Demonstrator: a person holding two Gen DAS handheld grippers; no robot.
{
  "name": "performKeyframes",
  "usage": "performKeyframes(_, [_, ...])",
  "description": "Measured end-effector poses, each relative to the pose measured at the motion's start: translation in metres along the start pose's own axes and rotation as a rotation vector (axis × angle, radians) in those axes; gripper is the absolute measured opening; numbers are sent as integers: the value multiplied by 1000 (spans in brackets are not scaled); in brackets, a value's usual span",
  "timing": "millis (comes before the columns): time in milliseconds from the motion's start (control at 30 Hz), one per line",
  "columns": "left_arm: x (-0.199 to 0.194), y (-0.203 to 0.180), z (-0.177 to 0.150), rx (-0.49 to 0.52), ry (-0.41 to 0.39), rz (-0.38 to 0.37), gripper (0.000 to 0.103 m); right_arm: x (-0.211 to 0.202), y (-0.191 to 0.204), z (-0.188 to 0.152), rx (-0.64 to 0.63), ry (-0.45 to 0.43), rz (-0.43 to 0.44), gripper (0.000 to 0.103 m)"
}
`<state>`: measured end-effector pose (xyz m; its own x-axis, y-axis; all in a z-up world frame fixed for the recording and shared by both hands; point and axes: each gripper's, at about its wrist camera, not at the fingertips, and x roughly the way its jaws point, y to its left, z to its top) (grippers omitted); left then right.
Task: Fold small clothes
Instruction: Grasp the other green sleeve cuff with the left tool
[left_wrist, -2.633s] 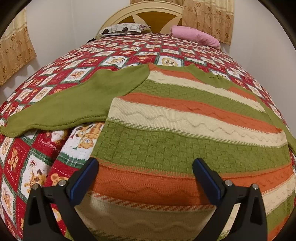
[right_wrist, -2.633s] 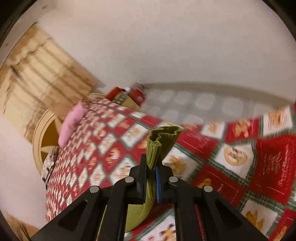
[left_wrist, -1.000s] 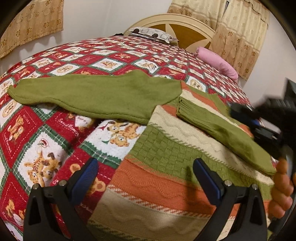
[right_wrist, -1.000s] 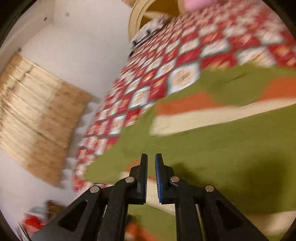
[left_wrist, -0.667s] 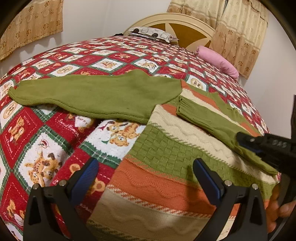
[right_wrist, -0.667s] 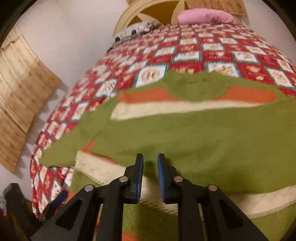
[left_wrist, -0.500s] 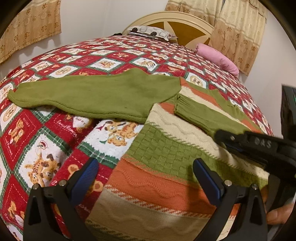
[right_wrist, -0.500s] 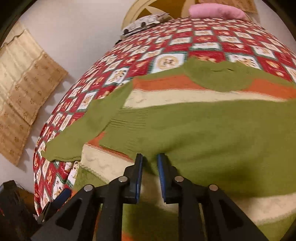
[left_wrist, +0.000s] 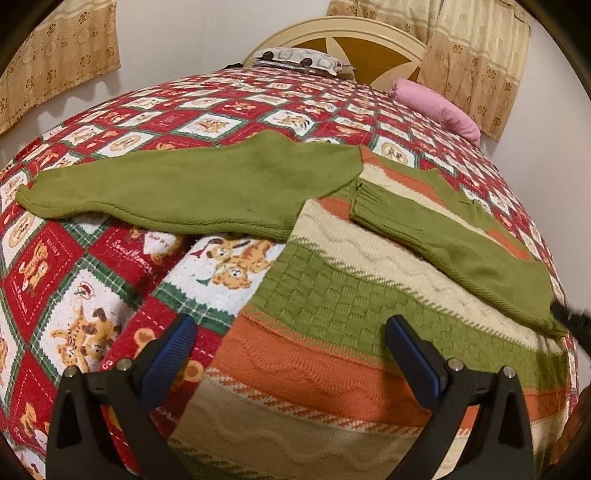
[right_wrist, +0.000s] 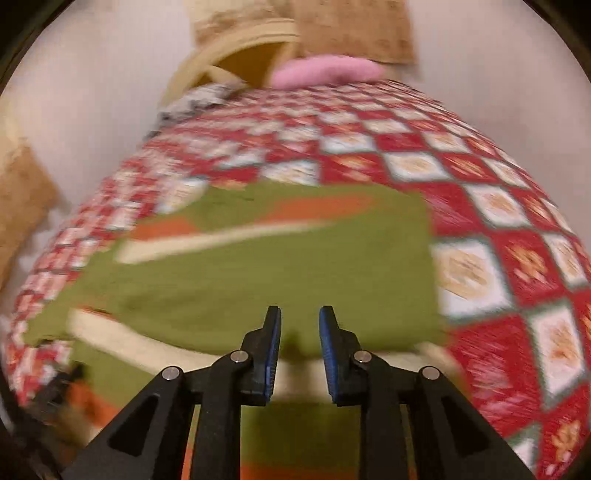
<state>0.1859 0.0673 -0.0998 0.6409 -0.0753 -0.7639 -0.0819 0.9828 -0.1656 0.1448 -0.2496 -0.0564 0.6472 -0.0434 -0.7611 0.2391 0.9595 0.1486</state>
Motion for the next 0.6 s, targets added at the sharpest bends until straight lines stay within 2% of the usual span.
performKeyframes(33, [0,0,0,0,1,1,103,8,-9,-5,10,24,-25,22])
performKeyframes(100, [0,-1,0,3,2,4,103,11,-19,-14,34,-4,18,25])
performKeyframes(233, [-1,-2,2,46,30,-5,103,9,-12,-14,12,-18,61,52])
performKeyframes(300, [-7,7,4,49,30,-14,96,9,-1,-17,-38,-25,50,59])
performKeyframes(333, [-16,19,8,39,-4,3,90,9,3,-17,-55,-26,40,60])
performKeyframes(367, [-23,30,13,25,-38,30,90,9,6,-18,-68,-26,31,61])
performKeyframes(467, [-40,87,35,-102,-127,158,90,12,3,-18,-64,-25,37,61])
performKeyframes(600, [-39,181,61,-371,-137,260,89,11,-2,-20,-39,-32,64,61])
